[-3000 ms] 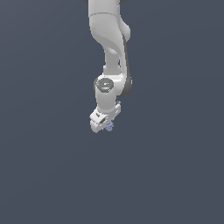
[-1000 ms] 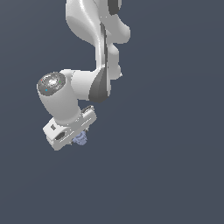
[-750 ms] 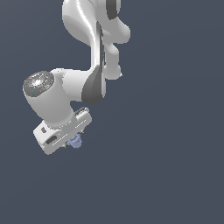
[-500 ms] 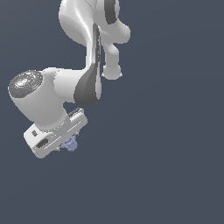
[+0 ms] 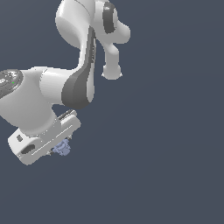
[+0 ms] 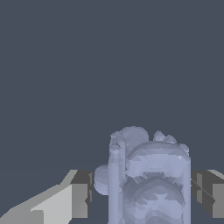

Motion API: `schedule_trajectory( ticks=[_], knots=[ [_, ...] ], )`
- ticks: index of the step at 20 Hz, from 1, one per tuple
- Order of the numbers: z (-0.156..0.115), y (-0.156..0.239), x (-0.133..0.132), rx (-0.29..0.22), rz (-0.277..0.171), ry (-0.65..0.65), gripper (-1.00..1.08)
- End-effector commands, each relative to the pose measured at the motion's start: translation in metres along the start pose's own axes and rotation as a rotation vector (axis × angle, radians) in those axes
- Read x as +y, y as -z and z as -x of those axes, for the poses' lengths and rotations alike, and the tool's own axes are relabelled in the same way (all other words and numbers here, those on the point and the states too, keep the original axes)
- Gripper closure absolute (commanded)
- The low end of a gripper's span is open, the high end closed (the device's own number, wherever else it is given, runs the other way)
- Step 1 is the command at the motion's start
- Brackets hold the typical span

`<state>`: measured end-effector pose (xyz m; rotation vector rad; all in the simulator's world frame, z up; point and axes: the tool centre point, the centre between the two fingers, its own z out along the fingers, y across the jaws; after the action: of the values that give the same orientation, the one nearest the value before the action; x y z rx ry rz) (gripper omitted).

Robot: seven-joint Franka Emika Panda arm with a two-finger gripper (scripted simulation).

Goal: Pick up the object and move it to a goal position.

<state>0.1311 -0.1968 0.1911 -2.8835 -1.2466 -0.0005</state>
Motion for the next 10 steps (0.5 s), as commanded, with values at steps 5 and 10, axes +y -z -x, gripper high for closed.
schedule_trajectory(
  ticks=[5,10],
  knots=[
    [-0.0009,0.0049,0.0091,0.0,0.0,0.0,1.08],
    [-0.0013,0.0061,0.0116,0.0,0.0,0.0,1.08]
  ],
)
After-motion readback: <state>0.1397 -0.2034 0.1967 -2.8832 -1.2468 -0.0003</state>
